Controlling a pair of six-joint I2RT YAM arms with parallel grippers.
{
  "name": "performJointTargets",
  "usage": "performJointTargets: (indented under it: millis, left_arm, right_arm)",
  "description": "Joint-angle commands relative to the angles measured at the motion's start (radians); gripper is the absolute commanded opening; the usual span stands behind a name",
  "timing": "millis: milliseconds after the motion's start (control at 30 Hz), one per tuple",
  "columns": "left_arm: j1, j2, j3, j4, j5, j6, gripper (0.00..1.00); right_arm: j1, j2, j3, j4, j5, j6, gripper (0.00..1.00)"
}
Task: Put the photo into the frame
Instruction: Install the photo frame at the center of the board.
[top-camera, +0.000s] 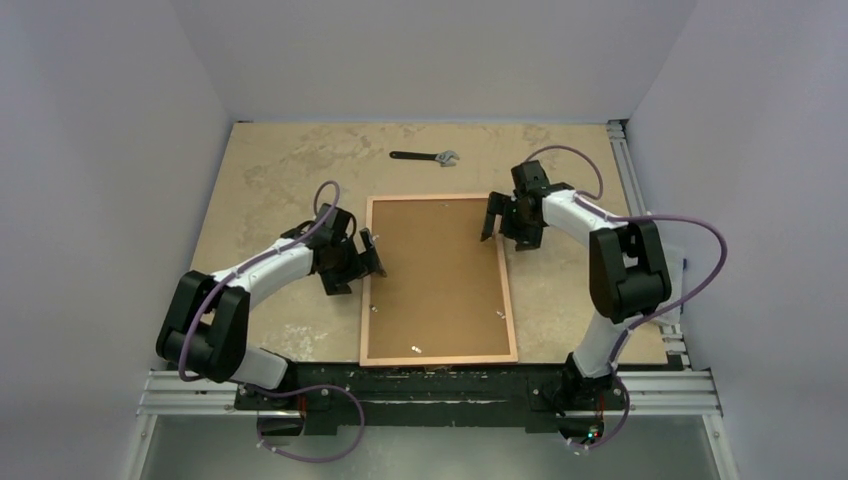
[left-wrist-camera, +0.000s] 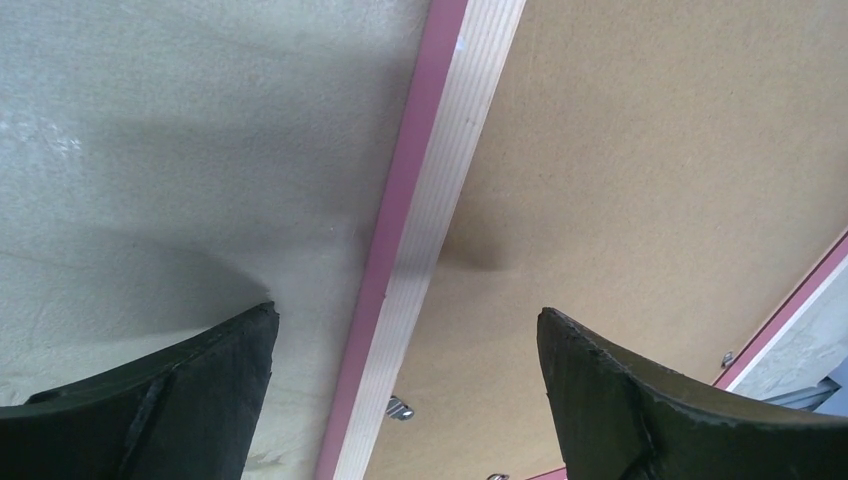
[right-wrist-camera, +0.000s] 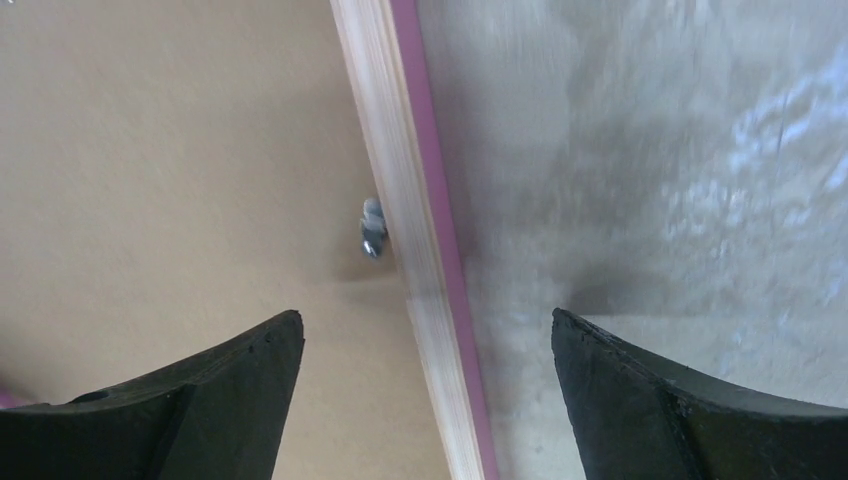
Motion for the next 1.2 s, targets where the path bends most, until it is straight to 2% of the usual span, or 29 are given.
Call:
performJointTargets:
  millis: [0,267,367,533,633,800,900,1000,1167]
  left_arm:
    - [-0.022,-0.028,0.033,-0.030,-0.038,-0.012,0.98]
    - [-0.029,0.003,0.038,-0.034,-0.033,0.001,0.97]
    - [-0.031,0.023,0.042,-0.031,-0.028,0.005,0.98]
    - [-0.033,0.038,0.044,-0.030,-0.027,0.011,0.97]
    - [-0.034,0.041,0.046,-0.035,-0.032,0.015,0.97]
    - [-0.035,0.048,0.044,-0.034,-0.033,0.016,0.97]
    - [-0.035,0.052,0.047,-0.038,-0.033,0.021,0.97]
    - [-0.035,0.054,0.046,-0.037,-0.035,0.021,0.97]
    - [-0.035,0.058,0.052,-0.044,-0.034,0.023,0.96]
  right_arm:
    - [0.026,0.073,0.159,-0.056,0.135,-0.021,0.90]
    - [0.090,0.221,0.308,-0.124,0.262,-0.038,0.78]
    - [0.102,0.228,0.300,-0.130,0.279,-0.039,0.73]
    - [0.105,0.207,0.239,-0.093,0.262,-0.029,0.56]
    - [0.104,0.210,0.230,-0.093,0.224,-0.023,0.52]
    - [0.104,0.195,0.206,-0.086,0.207,-0.014,0.28]
    - [0.104,0.190,0.196,-0.085,0.204,-0.010,0.09]
    - [0.103,0.188,0.188,-0.085,0.204,-0.007,0.00]
    - [0.103,0.176,0.182,-0.085,0.202,-0.012,0.00]
